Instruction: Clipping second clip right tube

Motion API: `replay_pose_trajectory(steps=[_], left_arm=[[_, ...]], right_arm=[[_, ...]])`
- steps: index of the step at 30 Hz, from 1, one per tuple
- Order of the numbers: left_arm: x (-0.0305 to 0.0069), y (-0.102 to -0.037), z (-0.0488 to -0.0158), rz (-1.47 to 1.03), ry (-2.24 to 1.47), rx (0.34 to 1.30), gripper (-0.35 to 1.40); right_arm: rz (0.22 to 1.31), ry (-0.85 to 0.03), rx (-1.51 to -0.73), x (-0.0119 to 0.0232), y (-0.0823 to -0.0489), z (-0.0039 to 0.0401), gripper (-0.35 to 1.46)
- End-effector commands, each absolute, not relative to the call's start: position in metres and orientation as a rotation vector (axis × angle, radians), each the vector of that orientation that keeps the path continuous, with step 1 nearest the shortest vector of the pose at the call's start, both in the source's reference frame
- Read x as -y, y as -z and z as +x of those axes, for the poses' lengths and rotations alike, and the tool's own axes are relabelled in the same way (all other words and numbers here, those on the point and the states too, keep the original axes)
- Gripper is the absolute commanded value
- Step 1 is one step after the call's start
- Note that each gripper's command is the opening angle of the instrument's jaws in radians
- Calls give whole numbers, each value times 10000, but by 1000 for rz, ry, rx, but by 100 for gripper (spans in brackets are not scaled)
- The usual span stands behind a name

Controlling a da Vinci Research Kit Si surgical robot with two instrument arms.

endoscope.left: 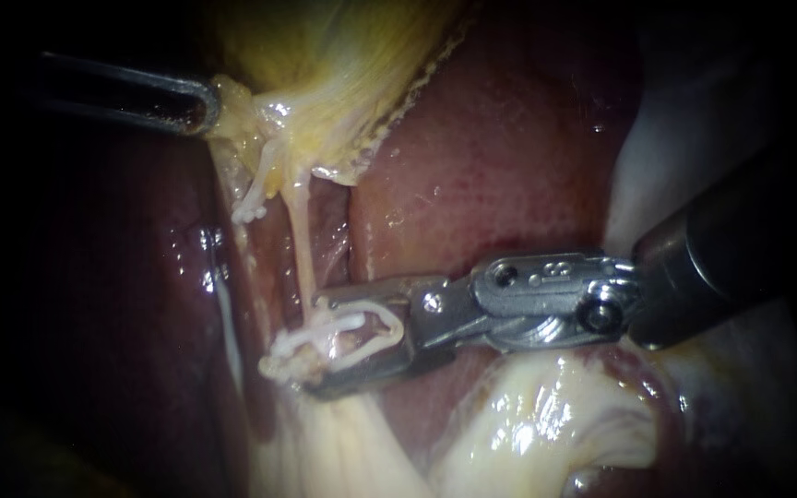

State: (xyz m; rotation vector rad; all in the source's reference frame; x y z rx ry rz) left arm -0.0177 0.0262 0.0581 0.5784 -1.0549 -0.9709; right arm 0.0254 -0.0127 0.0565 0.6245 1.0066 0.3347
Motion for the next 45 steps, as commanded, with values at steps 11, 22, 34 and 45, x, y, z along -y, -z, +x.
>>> replay_pose_trajectory(steps=[11,22,34,45], left_arm=[[-262,-581,-177,578,971,1055,-35],[-262,-581,-177,577,971,1055,-35],[-262,-581,-177,577,972,1055,-35],[-262,-581,-177,577,972,1055,-35]], right_arm=[[652,-342,-1016,108,-531,225,50],[666,-407,-1002,86,-551,213,50],[851,-601,-1073,85,-583,249,50],[1090,-660,-1189,100,-565,256,49]])
